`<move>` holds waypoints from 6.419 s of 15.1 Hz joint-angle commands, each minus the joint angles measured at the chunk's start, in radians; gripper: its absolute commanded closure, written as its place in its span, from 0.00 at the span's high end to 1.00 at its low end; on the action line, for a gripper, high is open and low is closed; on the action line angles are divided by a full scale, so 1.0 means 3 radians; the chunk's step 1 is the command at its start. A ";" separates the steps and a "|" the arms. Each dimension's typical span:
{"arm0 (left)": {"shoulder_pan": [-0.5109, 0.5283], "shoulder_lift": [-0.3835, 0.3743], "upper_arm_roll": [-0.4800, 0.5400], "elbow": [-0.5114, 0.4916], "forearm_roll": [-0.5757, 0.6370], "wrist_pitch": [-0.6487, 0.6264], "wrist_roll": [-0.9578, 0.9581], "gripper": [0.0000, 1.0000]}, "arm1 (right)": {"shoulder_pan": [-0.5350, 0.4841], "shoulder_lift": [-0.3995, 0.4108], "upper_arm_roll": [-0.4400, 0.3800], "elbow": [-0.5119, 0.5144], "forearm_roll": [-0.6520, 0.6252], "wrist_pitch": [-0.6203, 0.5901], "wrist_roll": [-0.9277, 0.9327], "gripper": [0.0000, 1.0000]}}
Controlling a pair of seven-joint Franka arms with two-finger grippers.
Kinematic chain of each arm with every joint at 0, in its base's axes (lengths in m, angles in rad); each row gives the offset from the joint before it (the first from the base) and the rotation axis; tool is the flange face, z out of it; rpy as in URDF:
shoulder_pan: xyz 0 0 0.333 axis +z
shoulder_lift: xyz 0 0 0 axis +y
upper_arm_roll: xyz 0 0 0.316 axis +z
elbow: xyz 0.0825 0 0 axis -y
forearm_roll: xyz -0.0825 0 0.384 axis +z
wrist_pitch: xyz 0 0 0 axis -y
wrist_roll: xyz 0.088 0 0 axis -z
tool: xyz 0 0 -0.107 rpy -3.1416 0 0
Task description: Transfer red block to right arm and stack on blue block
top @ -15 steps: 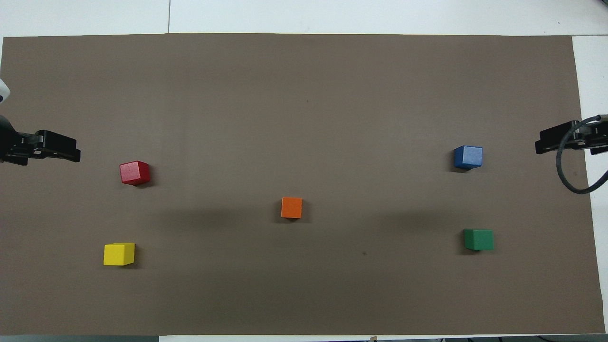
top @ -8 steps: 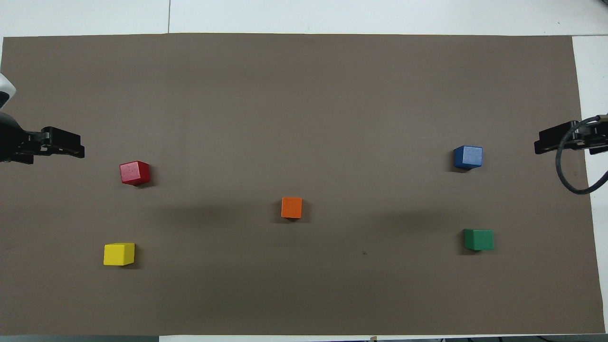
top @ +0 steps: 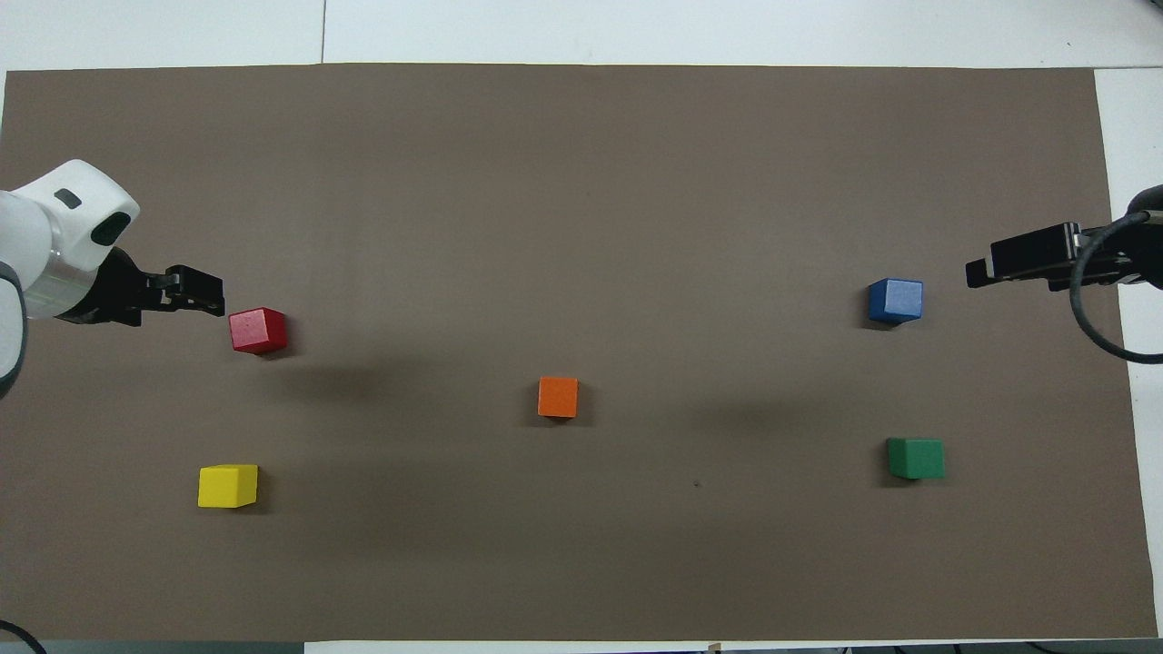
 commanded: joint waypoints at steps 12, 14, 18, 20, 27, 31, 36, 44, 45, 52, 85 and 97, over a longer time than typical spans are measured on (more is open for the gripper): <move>-0.0067 0.0185 0.0038 -0.0828 -0.0033 0.1173 -0.0067 1.00 | -0.0316 0.0050 0.0029 -0.0959 0.3184 0.0000 -0.0851 1.00; -0.0072 0.0282 0.0038 -0.0828 -0.0033 0.1265 -0.0072 1.00 | -0.0295 0.0091 0.0034 -0.1097 0.3593 -0.0184 -0.0962 1.00; -0.0072 0.0364 0.0038 -0.0828 -0.0033 0.1311 -0.0174 1.00 | -0.0213 0.0122 0.0039 -0.1532 0.4341 -0.0649 -0.1351 1.00; -0.0078 0.0445 0.0038 -0.0828 -0.0028 0.1347 -0.0216 1.00 | -0.0203 0.0335 0.0039 -0.1624 0.4606 -0.1056 -0.1667 1.00; -0.0113 0.0451 0.0038 -0.0782 -0.0028 0.1174 -0.0487 0.00 | -0.0122 0.1128 0.0070 -0.1645 0.5108 -0.2050 -0.2149 1.00; -0.0072 0.0364 0.0028 -0.0380 -0.0323 0.0516 -0.0869 0.00 | 0.0052 0.1155 0.0070 -0.1645 0.5170 -0.1990 -0.2165 1.00; -0.0093 0.0293 0.0013 0.0281 -0.0947 -0.0533 -0.1757 0.00 | 0.0312 0.1333 0.0070 -0.1569 0.5389 -0.1836 -0.2344 1.00; -0.0313 -0.0306 -0.0069 0.0256 -0.2153 -0.0575 -0.4248 0.00 | 0.0461 0.1344 0.0070 -0.1548 0.5462 -0.1596 -0.2385 1.00; -0.0323 -0.0331 -0.0069 0.0236 -0.2312 -0.0570 -0.4306 0.00 | 0.0512 0.1344 0.0070 -0.1548 0.5502 -0.1566 -0.2415 1.00; -0.0358 -0.0709 -0.0089 -0.0520 -0.3386 -0.0040 -0.4500 0.00 | 0.0646 0.1523 0.0065 -0.1482 0.5661 -0.1586 -0.2604 1.00; -0.2261 -0.0542 -0.0130 -0.0659 -0.4205 0.2559 -0.5059 0.00 | 0.0963 0.1569 0.0060 -0.1420 0.5983 -0.1366 -0.2830 1.00; -0.2312 -0.0291 -0.0125 -0.0445 -0.4169 0.2661 -0.4818 0.00 | 0.0978 0.1569 0.0060 -0.1395 0.5983 -0.1310 -0.2855 0.80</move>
